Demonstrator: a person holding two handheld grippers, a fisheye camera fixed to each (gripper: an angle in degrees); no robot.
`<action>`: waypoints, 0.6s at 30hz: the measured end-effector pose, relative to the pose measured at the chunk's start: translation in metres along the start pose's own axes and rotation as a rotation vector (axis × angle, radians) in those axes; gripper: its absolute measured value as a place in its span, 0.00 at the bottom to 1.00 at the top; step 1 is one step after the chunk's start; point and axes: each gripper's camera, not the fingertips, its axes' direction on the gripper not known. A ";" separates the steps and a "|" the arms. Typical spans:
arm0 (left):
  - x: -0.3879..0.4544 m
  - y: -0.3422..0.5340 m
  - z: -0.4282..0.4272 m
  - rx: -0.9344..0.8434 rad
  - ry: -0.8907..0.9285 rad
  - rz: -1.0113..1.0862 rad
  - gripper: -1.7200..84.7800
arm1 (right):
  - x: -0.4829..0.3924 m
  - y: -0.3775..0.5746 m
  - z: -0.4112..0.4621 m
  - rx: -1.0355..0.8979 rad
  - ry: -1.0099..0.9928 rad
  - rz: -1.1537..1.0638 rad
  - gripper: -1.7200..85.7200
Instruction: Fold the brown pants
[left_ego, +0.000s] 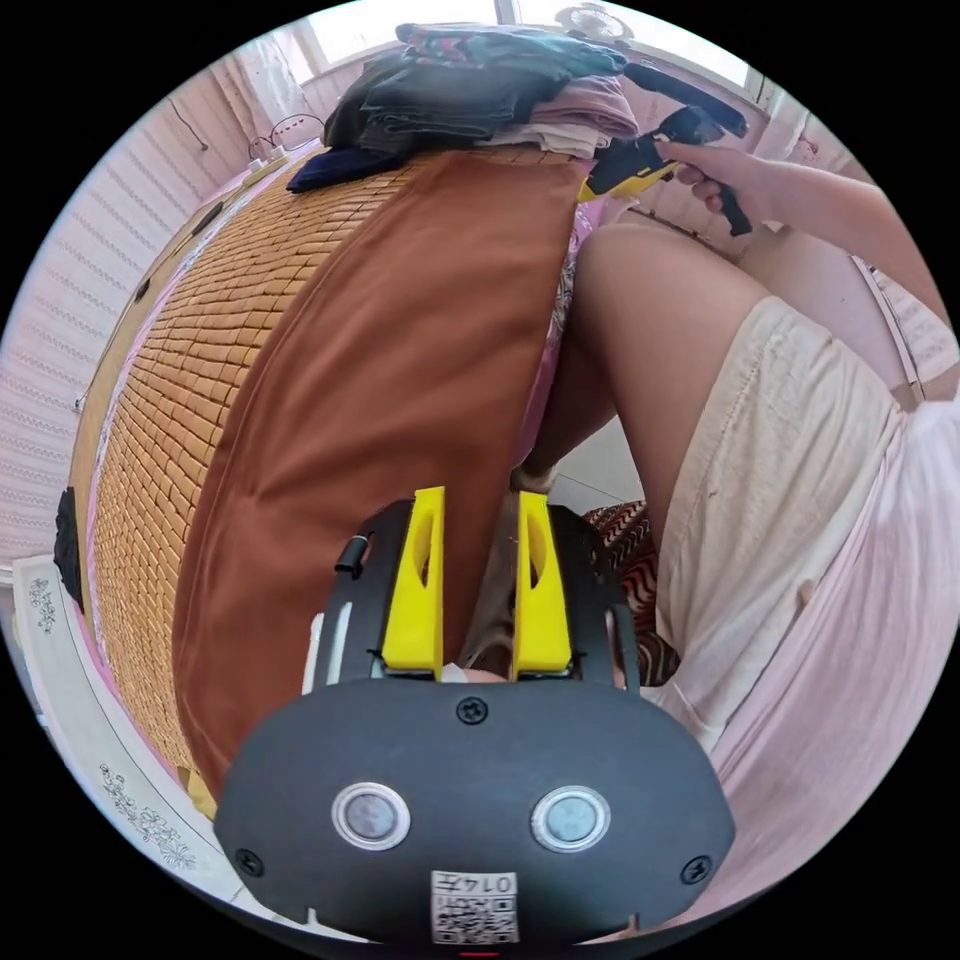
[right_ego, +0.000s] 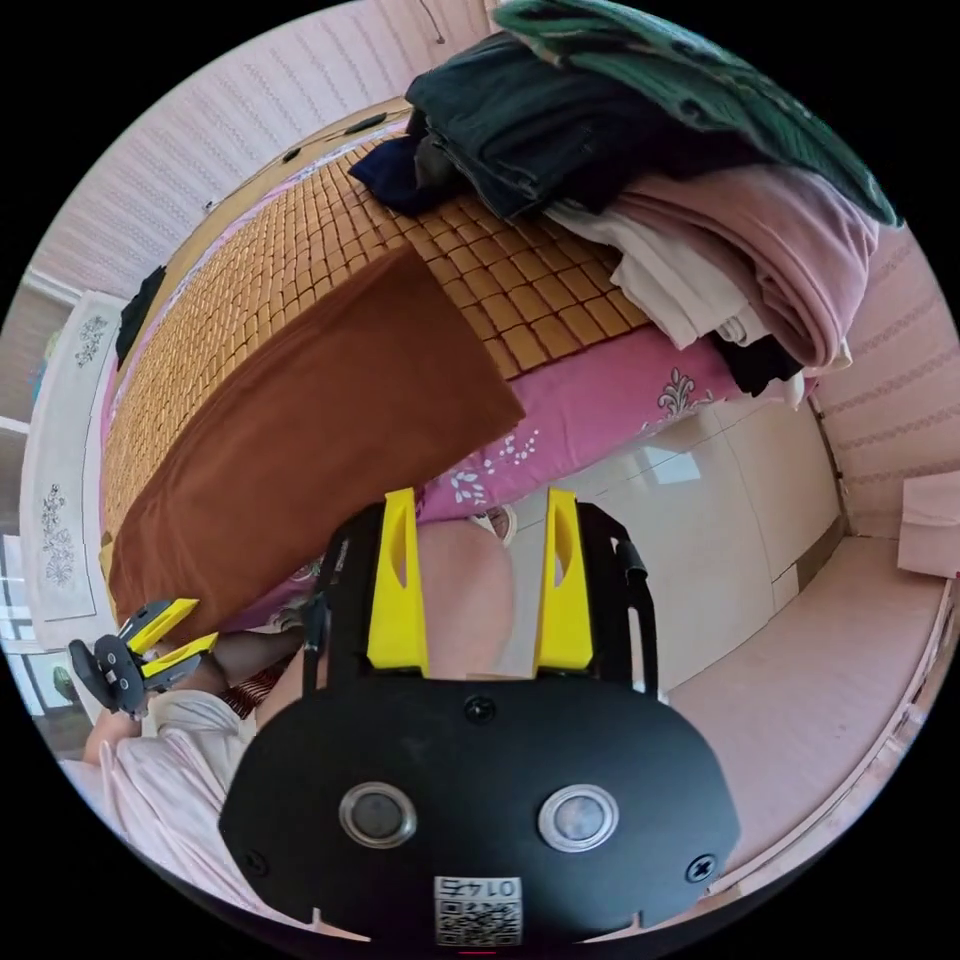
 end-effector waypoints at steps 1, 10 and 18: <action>0.001 -0.003 0.005 -0.033 0.010 -0.006 0.15 | 0.008 0.000 0.002 -0.002 -0.020 0.013 0.22; 0.022 -0.020 0.028 -0.156 -0.033 0.043 0.15 | 0.080 -0.003 0.017 -0.008 -0.145 0.045 0.20; 0.036 -0.029 0.034 -0.217 -0.118 0.071 0.08 | 0.127 -0.013 0.031 -0.039 -0.219 0.043 0.17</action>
